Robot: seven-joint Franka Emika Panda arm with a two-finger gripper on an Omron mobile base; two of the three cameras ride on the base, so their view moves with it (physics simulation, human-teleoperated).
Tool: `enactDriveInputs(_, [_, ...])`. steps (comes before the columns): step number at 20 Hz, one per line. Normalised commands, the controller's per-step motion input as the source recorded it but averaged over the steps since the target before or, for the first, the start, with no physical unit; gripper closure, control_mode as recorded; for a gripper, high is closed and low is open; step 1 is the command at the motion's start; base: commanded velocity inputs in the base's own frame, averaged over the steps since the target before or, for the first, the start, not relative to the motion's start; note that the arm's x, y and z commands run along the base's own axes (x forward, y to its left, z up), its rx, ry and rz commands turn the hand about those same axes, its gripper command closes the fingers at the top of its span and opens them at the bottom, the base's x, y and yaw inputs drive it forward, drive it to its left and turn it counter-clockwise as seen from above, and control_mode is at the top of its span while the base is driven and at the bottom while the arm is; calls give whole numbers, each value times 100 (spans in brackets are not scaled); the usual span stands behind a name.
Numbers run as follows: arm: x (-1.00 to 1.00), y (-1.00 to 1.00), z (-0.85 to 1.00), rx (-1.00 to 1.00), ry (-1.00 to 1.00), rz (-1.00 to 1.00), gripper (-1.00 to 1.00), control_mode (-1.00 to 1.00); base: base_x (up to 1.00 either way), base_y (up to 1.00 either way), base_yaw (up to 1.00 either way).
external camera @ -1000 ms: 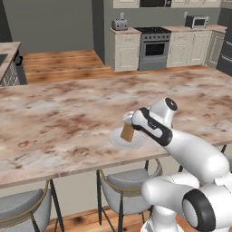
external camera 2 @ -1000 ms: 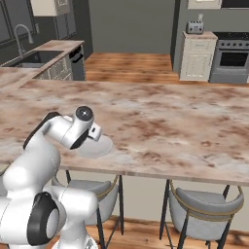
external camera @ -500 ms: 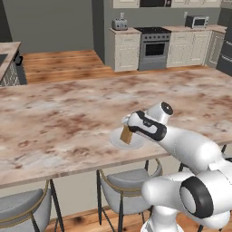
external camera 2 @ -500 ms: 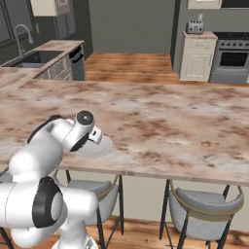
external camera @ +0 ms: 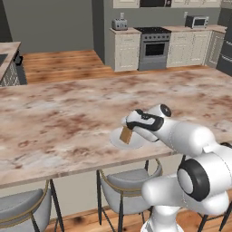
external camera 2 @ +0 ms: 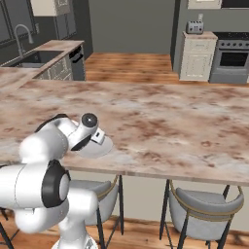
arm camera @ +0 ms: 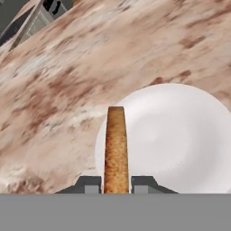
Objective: Start the toaster. Once the lever pops up, take the bread to the plate on the dining counter.
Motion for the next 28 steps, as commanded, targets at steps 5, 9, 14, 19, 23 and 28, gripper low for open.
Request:
enactDriveInputs(5, [11,0,-12,0,0,0,100,-100,0,0,0])
enactDriveInputs(9, [14,0,-11,0,0,0,100,-100,0,0,0])
enactDriveInputs(14, [22,0,-16,0,0,0,100,-100,0,0,0])
enactDriveInputs(19, [15,0,-21,0,0,0,100,-100,0,0,0])
enactDriveInputs(23, [12,0,-31,0,-3,2,100,-100,0,0,0])
enactDriveInputs(28, [0,0,-28,0,0,1,100,-100,0,0,0])
